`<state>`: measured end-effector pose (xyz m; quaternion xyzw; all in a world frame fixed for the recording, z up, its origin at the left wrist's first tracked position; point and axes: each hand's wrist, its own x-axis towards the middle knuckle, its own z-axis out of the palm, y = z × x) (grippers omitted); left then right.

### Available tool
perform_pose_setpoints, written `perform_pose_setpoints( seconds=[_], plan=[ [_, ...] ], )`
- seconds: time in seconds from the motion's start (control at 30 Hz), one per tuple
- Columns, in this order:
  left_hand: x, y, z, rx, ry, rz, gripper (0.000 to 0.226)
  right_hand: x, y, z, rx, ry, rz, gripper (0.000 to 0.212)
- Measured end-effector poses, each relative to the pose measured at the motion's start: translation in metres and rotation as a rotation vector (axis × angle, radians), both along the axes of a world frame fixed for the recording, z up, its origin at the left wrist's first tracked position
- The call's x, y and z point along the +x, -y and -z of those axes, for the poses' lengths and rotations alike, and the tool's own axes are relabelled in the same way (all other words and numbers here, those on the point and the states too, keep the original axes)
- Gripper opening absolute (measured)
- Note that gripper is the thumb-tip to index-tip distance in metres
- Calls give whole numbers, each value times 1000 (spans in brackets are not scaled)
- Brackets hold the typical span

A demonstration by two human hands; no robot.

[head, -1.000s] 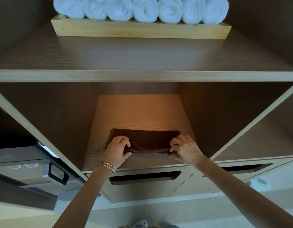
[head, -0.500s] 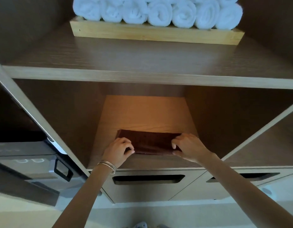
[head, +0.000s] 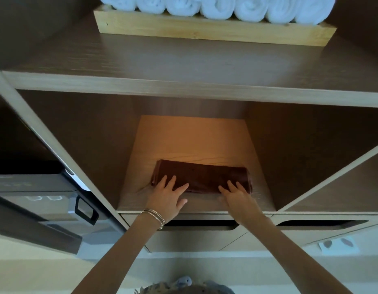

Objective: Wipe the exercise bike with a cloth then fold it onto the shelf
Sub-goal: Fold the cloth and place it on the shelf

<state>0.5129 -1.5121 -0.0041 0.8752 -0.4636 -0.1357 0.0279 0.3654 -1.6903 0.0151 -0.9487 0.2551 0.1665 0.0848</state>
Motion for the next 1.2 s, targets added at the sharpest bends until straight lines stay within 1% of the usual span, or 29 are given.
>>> perform_pose_setpoints(
  seconds=[0.07,0.2,0.33,0.47,0.63,0.73,0.83,0.93,1.2],
  plan=[
    [2,9,0,34,-4,3,53,7,16,-6,26,3,12,44],
    [8,34,0,90,21,39,56,11,50,-6,3,20,13,43],
    [12,71,-2,115,1,25,57,27,84,-10,0,3,44,42],
    [24,104,-8,106,5,-18,55,48,115,-15,57,-13,44,42],
    [45,129,-13,146,8,-27,54,72,136,-23,103,-13,59,42],
    [58,138,-11,164,-6,-26,54,81,145,-23,108,-47,36,44],
    [74,149,-7,150,16,-38,53,92,159,-21,130,-82,7,48],
    [89,164,-1,143,39,-50,53,104,172,-17,151,-56,13,50],
    [136,195,11,65,49,-55,50,143,199,-2,104,10,13,58]
  ],
)
